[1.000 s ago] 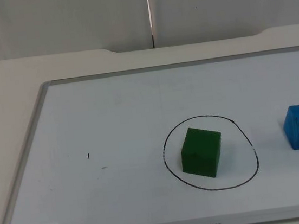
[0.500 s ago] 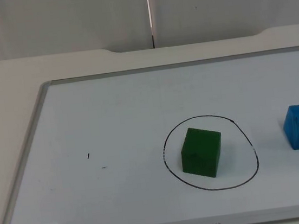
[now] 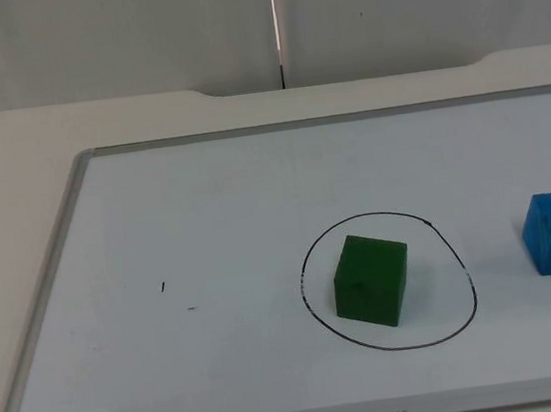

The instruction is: Push the two cubes into the marked area.

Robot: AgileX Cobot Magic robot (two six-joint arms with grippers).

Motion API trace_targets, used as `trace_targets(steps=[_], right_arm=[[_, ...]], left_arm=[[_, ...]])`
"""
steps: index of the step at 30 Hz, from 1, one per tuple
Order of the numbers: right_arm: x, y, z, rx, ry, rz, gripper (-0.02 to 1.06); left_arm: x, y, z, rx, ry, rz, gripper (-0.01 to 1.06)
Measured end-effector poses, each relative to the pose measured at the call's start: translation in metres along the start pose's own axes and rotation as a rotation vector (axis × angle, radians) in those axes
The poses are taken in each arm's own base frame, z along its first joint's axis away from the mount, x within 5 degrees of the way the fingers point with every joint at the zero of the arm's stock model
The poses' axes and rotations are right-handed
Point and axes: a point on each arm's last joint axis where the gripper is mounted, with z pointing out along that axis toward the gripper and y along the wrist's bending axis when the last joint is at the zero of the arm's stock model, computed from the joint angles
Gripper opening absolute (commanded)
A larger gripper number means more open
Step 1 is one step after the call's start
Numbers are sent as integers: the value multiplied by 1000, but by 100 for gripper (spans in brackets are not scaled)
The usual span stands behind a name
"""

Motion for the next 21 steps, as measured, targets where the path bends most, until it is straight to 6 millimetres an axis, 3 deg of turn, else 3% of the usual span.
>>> trace_targets(steps=[16,21], right_arm=[[0,0,0,0,0,6,105],[0,0,0,0,0,6,105]], left_arm=[[-1,0,0,-2,-12,36,0],[11,1,19,-1,37,32,0]])
